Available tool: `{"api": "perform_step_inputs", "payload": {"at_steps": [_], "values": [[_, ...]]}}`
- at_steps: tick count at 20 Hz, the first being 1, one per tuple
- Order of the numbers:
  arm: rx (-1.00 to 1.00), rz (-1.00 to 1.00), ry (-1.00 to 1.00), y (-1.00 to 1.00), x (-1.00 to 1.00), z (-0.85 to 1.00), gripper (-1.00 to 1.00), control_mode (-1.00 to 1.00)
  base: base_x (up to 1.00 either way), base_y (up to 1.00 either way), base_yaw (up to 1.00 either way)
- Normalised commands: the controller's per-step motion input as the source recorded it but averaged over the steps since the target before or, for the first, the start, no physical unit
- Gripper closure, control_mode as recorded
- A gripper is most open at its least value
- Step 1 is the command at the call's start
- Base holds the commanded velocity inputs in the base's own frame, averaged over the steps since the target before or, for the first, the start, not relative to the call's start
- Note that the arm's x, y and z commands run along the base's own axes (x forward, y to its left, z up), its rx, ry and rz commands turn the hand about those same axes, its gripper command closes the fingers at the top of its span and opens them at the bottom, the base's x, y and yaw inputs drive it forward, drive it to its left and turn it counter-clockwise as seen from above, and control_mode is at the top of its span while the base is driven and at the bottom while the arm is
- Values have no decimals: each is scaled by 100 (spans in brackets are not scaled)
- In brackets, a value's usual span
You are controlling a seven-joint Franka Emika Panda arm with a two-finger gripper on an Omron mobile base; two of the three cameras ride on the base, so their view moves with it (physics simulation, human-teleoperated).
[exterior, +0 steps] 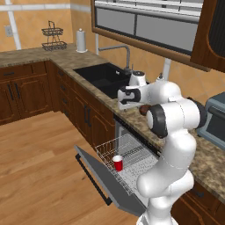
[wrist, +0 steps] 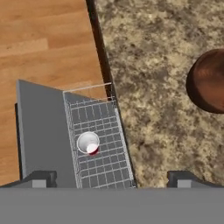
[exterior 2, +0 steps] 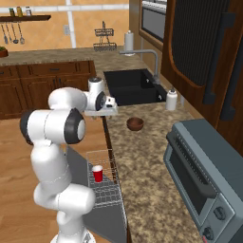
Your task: Pick up the cup and bowl from the counter, place them in the dishwasher, and close the dishwasher door.
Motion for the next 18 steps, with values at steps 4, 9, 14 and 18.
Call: {"api": "perform_step_inputs", "payload": {"at_steps": [4, 9, 14, 18], "values": [[-3, 1, 3, -52, 29, -34, -100, -100, 0, 0, 0], [-2, 0, 1, -53, 39, -28, -100, -100, 0, 0, 0], [-1, 0, 6, -51, 44, -24, -100, -100, 0, 0, 0], [-3, 1, 10, -26, 42, -27, -100, -100, 0, 0, 0]]}}
